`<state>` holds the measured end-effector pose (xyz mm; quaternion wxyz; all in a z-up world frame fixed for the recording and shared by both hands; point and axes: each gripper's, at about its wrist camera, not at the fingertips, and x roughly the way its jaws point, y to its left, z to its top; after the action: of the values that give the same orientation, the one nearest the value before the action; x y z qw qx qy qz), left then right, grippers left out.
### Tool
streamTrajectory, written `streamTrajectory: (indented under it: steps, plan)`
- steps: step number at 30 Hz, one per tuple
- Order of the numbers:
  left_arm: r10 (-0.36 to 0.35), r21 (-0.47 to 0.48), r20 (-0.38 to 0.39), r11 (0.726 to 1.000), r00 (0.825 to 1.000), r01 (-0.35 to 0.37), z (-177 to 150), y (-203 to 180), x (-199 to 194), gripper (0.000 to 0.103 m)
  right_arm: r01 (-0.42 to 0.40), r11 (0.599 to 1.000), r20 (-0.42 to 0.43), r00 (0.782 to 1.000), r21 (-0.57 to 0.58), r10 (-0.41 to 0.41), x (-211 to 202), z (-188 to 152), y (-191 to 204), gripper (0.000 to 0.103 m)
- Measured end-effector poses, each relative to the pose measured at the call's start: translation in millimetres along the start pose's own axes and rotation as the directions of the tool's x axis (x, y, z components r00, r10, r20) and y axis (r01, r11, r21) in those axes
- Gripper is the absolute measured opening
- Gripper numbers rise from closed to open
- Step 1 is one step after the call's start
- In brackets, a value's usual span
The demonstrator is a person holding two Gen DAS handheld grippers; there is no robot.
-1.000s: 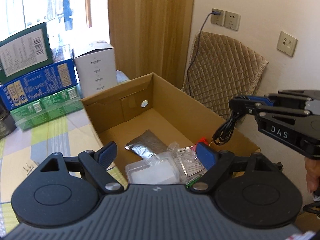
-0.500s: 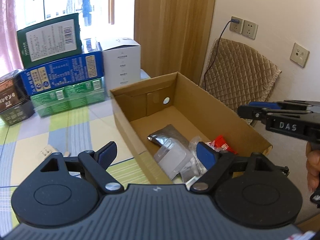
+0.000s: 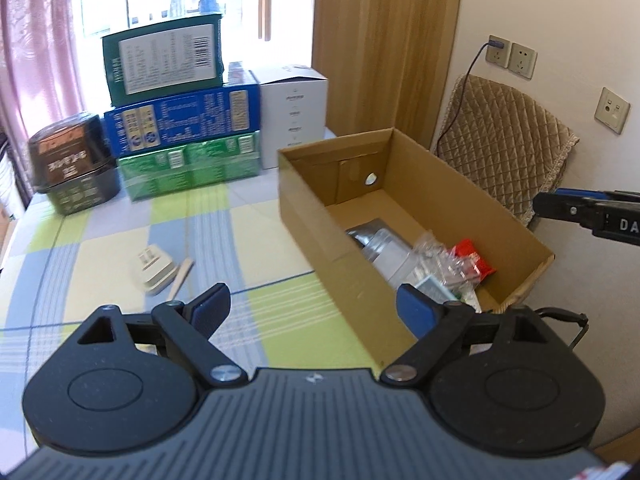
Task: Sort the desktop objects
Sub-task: 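Move both tools back over the table toward the spoon and plug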
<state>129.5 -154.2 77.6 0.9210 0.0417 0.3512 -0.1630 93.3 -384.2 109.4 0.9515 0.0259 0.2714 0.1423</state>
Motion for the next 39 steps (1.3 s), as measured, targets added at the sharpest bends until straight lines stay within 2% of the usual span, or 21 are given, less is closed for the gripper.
streamTrajectory:
  steps: [4,16,30,39]
  plan:
    - [0.031,-0.007,-0.001,0.999,1.0,-0.031,-13,12,-20,0.092,-0.024,1.0,0.002,1.0,-0.01,0.024,-10,-5,22,0.067]
    - [0.092,-0.049,0.005,0.995,0.996,-0.091,-51,48,-66,0.101,-0.114,0.991,-0.001,0.993,-0.077,0.114,-25,-18,88,0.101]
    - [0.194,-0.118,-0.047,0.973,0.98,-0.198,-100,115,-89,0.102,-0.215,0.97,-0.056,0.976,-0.117,0.209,-6,-33,147,0.101]
    - [0.183,-0.133,-0.033,0.974,0.983,-0.185,-105,144,-86,0.101,-0.248,0.963,-0.094,0.966,-0.102,0.239,25,-41,172,0.101]
